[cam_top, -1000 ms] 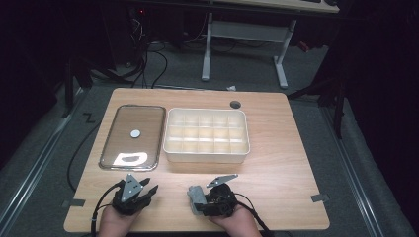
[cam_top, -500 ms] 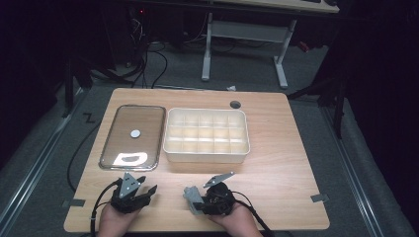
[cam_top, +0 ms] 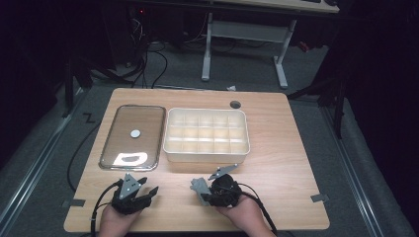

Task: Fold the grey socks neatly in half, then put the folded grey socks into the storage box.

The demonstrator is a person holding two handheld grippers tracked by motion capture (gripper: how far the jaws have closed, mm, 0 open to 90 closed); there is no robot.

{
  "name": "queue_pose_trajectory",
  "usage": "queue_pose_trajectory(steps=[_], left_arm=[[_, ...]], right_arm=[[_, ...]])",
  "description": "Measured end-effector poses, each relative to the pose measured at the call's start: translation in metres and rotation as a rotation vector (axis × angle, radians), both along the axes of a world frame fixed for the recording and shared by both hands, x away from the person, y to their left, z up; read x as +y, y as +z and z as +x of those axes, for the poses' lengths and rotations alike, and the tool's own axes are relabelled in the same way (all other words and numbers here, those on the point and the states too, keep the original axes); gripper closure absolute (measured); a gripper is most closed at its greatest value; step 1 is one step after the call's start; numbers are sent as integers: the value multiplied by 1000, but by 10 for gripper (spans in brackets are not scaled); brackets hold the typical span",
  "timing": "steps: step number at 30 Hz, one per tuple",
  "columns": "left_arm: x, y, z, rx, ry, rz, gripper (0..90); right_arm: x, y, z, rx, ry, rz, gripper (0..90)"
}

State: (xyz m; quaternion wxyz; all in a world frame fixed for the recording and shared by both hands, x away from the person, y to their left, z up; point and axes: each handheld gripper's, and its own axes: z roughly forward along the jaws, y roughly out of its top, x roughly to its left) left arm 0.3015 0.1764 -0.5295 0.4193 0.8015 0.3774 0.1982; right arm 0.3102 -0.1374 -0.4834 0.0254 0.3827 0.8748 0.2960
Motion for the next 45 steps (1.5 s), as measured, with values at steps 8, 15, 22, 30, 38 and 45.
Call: queue_pose_trajectory(steps=[8,15,22,30,38,45], left_arm=[[-3,0,-2,-4,-10,4,447],[-3,0,-2,-4,-17,-19,447],[-4,3,-2,-29,-23,-21,447],[-5,6,-5,-44,-27,-18,441],[-9,5,-2,-33,-39,-21,442],[-13,5,3,-17,-54,-17,444]], right_arm=[[-21,7,0,-28,-17,-39,699],[-38,14,-2,-43,-33,-58,700],[-55,20,-1,-51,-56,-72,699],[-64,28,1,-61,-66,-124,699],[-71,31,6,-55,-91,-131,699],[-81,36,9,-55,-118,-129,699]])
